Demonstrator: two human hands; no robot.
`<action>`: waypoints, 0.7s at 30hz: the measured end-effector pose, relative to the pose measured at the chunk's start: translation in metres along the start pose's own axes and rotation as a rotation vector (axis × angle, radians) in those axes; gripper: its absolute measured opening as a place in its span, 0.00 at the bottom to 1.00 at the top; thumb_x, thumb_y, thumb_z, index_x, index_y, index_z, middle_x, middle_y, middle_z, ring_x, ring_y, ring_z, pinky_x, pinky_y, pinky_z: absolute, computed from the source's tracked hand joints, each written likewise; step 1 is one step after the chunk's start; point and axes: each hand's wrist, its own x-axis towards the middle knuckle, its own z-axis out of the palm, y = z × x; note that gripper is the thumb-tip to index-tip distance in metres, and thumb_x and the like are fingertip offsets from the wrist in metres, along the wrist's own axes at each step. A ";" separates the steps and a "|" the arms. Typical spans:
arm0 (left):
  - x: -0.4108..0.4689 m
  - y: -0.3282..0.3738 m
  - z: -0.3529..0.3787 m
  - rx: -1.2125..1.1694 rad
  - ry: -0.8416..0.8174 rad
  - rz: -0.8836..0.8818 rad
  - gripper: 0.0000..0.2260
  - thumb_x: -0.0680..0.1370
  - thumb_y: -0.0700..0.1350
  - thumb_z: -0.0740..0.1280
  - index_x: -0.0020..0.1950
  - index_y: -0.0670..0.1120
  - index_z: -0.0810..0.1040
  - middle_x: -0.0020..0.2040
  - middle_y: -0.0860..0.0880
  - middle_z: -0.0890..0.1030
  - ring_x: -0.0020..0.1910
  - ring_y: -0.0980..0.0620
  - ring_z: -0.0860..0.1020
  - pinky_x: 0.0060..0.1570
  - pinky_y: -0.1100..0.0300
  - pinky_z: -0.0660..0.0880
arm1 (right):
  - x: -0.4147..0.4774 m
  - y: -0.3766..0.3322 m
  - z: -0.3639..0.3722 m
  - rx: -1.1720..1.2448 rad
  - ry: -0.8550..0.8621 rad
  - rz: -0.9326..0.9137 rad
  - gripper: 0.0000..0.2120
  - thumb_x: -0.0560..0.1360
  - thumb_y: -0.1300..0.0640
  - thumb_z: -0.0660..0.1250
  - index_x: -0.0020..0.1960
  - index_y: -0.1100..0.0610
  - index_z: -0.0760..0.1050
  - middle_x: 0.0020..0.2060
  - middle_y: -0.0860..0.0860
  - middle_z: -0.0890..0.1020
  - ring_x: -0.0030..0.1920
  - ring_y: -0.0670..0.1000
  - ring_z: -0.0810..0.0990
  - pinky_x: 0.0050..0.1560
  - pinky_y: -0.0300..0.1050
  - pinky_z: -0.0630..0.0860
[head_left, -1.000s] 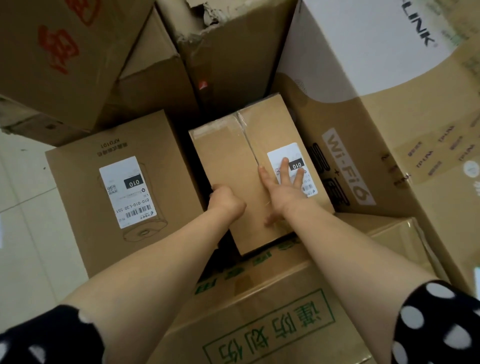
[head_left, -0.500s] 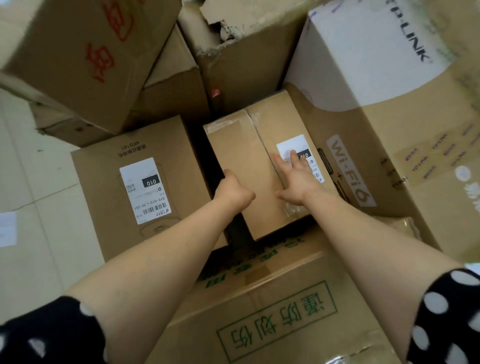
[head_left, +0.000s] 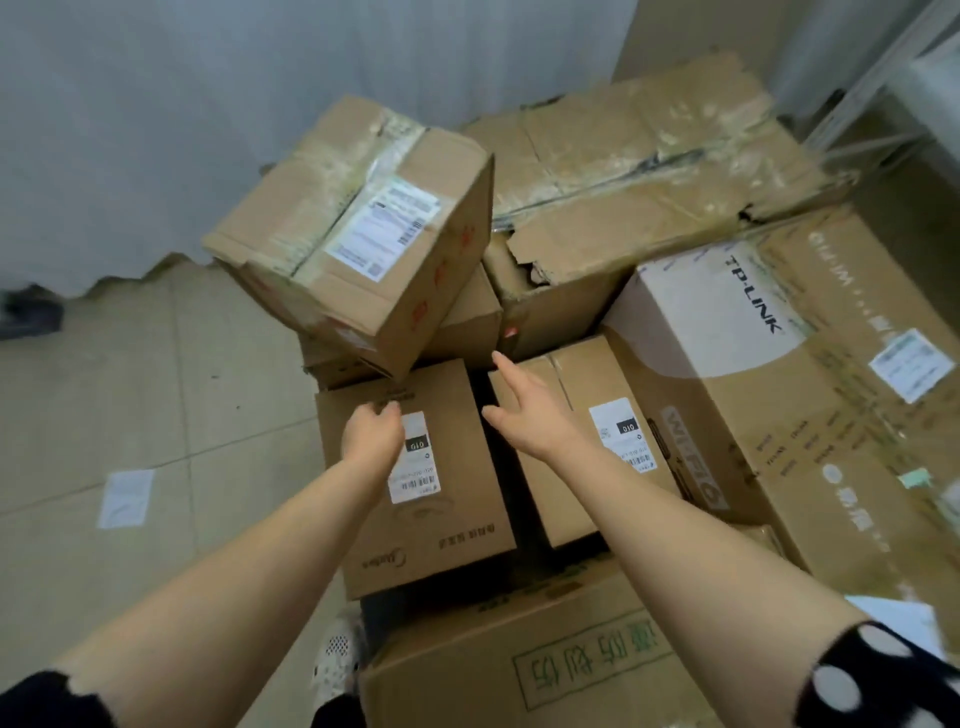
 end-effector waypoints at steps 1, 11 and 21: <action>0.008 0.004 -0.017 -0.065 0.062 -0.011 0.22 0.81 0.52 0.56 0.70 0.41 0.68 0.66 0.37 0.73 0.63 0.35 0.73 0.64 0.41 0.70 | 0.003 -0.018 -0.001 0.044 0.025 -0.012 0.31 0.79 0.51 0.62 0.78 0.47 0.51 0.76 0.50 0.59 0.74 0.51 0.60 0.70 0.48 0.62; 0.079 0.088 -0.134 -0.102 0.378 0.262 0.32 0.80 0.58 0.58 0.78 0.43 0.52 0.77 0.42 0.57 0.75 0.43 0.59 0.71 0.51 0.58 | 0.066 -0.117 0.033 0.497 0.145 0.121 0.35 0.75 0.41 0.64 0.74 0.60 0.60 0.70 0.55 0.70 0.68 0.56 0.70 0.67 0.54 0.69; 0.098 0.103 -0.154 -0.127 0.180 0.378 0.27 0.75 0.50 0.70 0.71 0.42 0.68 0.64 0.47 0.73 0.62 0.48 0.74 0.61 0.58 0.71 | 0.066 -0.103 0.052 0.824 0.125 0.203 0.13 0.75 0.58 0.63 0.60 0.56 0.72 0.56 0.54 0.79 0.56 0.57 0.79 0.60 0.60 0.75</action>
